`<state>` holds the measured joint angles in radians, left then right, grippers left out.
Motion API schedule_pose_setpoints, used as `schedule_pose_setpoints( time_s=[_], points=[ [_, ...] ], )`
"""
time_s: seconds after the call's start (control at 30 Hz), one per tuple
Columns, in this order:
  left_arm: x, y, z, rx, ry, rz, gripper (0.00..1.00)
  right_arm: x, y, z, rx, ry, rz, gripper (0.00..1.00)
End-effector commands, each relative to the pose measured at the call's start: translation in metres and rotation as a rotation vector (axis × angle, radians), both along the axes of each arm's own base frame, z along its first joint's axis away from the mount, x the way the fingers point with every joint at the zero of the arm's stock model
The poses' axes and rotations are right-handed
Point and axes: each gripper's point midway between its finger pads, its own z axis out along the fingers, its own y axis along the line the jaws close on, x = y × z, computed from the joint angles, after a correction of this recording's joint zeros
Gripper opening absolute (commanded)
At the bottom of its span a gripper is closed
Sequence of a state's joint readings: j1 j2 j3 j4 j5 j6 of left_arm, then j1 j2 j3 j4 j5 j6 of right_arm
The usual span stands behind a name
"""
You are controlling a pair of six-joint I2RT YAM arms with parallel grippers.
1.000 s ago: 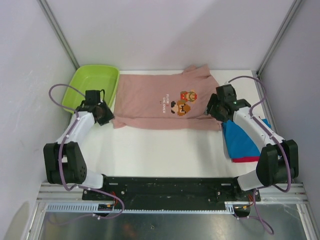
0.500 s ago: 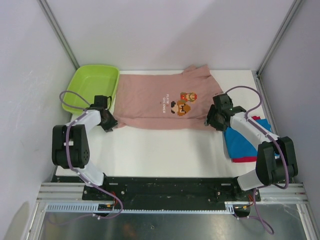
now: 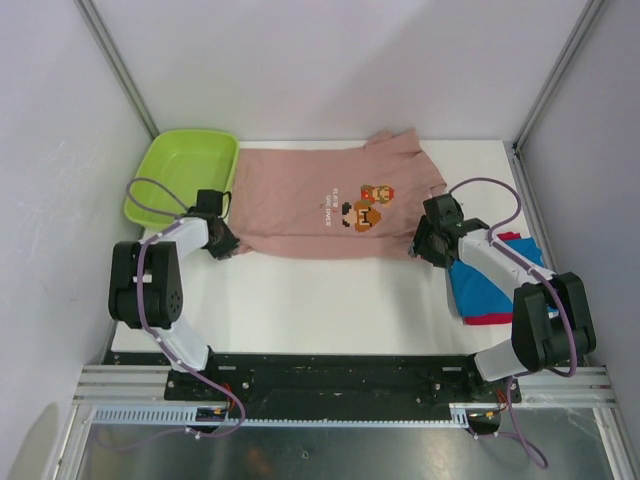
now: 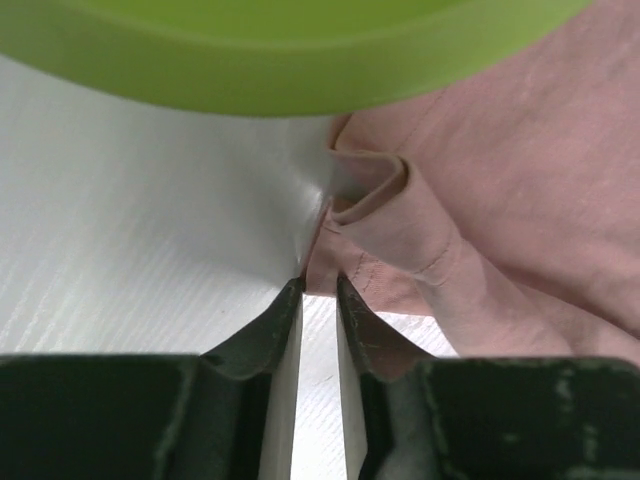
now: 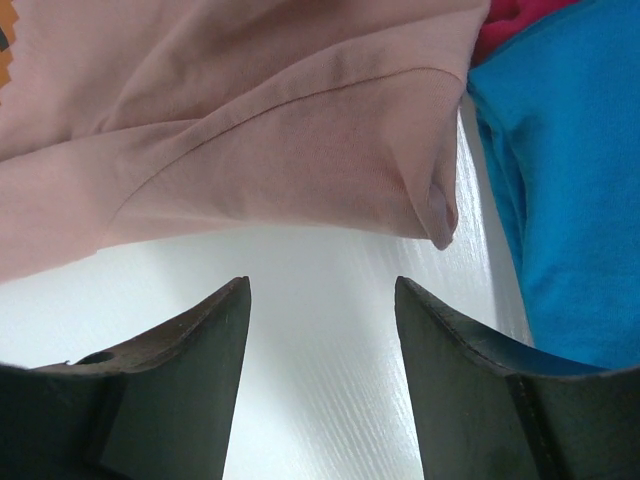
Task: Fold and stack the t-shirts
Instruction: Flatten out the tshirt
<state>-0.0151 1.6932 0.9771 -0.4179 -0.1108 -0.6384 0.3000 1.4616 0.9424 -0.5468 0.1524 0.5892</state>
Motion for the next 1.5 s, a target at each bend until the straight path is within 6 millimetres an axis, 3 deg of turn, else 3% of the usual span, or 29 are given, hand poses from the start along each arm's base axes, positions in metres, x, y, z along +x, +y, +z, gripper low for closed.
schedule_pose_setpoints(
  time_s=[0.0,0.1,0.2,0.5,0.7,0.87,1.03,1.47],
  points=[
    [0.022,0.0,0.011,0.025,-0.069,0.008,0.2,0.007,-0.004,0.011,-0.031,-0.068,-0.002,0.64],
    [0.021,0.001,0.015,0.034,-0.078,0.011,0.05,0.006,-0.005,0.008,-0.04,-0.063,-0.001,0.64],
    [0.019,0.007,0.027,0.062,-0.109,0.032,0.01,0.003,-0.006,0.005,-0.054,-0.057,-0.001,0.64],
    [0.002,0.033,0.059,0.151,-0.148,0.077,0.0,-0.004,-0.007,0.001,-0.119,-0.059,0.018,0.67],
    [0.0,0.032,0.054,0.143,-0.126,0.06,0.0,-0.002,-0.013,-0.001,-0.157,-0.064,0.01,0.72],
    [-0.008,0.041,0.052,0.151,-0.113,0.082,0.0,0.007,-0.021,-0.004,-0.203,-0.085,-0.004,0.72],
    [-0.007,0.042,0.054,0.141,-0.118,0.085,0.0,0.016,-0.016,-0.004,-0.204,-0.117,0.014,0.69],
    [-0.006,0.044,0.056,0.134,-0.115,0.079,0.0,-0.005,-0.018,-0.015,-0.25,-0.055,0.011,0.67]
  ],
)
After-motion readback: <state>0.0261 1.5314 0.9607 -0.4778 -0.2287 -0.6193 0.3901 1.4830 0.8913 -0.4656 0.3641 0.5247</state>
